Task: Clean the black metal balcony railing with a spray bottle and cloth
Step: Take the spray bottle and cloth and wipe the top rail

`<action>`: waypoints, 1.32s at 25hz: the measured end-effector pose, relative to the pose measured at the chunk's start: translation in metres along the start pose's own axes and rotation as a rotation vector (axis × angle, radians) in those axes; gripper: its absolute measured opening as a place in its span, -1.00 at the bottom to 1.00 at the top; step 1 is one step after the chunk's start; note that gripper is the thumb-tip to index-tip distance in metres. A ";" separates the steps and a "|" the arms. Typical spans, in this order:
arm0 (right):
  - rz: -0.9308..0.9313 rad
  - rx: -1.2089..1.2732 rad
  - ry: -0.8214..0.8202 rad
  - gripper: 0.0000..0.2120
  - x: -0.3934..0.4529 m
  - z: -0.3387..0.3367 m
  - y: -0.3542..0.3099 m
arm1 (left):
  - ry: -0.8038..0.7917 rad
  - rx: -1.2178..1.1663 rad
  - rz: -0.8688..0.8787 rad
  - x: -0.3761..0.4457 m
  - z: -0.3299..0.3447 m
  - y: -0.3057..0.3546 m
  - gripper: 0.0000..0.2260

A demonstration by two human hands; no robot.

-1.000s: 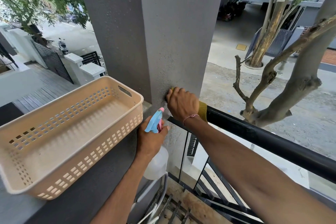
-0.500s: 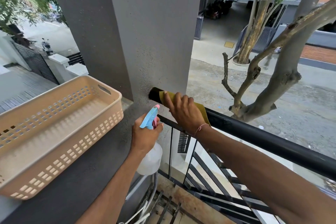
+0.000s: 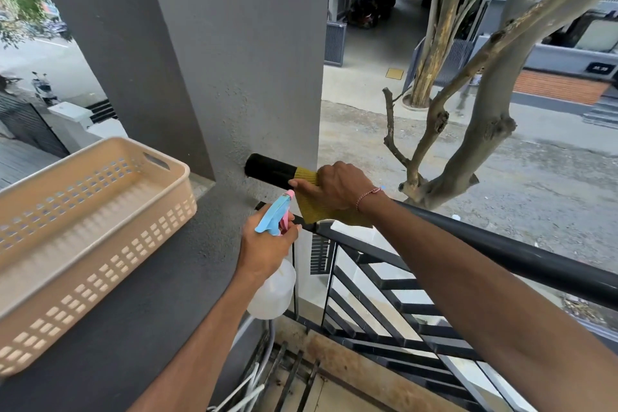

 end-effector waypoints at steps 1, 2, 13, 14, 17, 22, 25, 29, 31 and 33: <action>0.013 0.084 -0.069 -0.16 0.002 0.004 0.007 | -0.012 0.004 0.007 0.000 0.004 0.002 -0.66; 0.030 0.154 -0.144 -0.12 0.002 0.006 0.013 | -0.017 0.000 0.013 0.002 0.007 0.003 -0.66; -0.040 -0.478 0.353 -0.70 -0.071 0.005 0.006 | -0.055 0.000 0.070 0.013 0.031 0.016 -0.81; -0.048 -0.537 0.383 -0.72 -0.077 0.008 0.007 | -0.063 0.002 0.072 0.012 0.034 0.017 -0.80; -0.102 -0.650 0.481 -0.59 -0.098 0.012 0.012 | -0.076 0.026 0.077 0.009 0.039 0.018 -0.81; 0.038 -0.481 0.346 -0.59 -0.113 0.000 0.047 | -0.105 0.030 0.102 0.003 0.051 0.021 -0.82; 0.168 -0.092 0.196 -0.35 -0.114 -0.010 0.094 | -0.131 0.041 0.109 -0.003 0.063 0.022 -0.82; 0.311 0.573 0.268 -0.39 -0.134 -0.031 0.134 | -0.194 0.065 0.107 -0.010 0.086 0.029 -0.78; 0.390 0.900 0.405 -0.34 -0.159 -0.042 0.155 | -0.223 0.067 0.093 -0.015 0.098 0.030 -0.79; 0.425 1.161 0.514 -0.26 -0.187 -0.053 0.172 | -0.255 0.069 0.095 -0.022 0.110 0.031 -0.81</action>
Point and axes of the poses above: each hand's wrist, its own x-axis towards the middle knuckle, its own z-axis out of the palm, y = z × x, the point moved 8 cm from there along x, towards the middle knuckle, and after that the axes turned 8 degrees about -y, right-handed, at the moved point
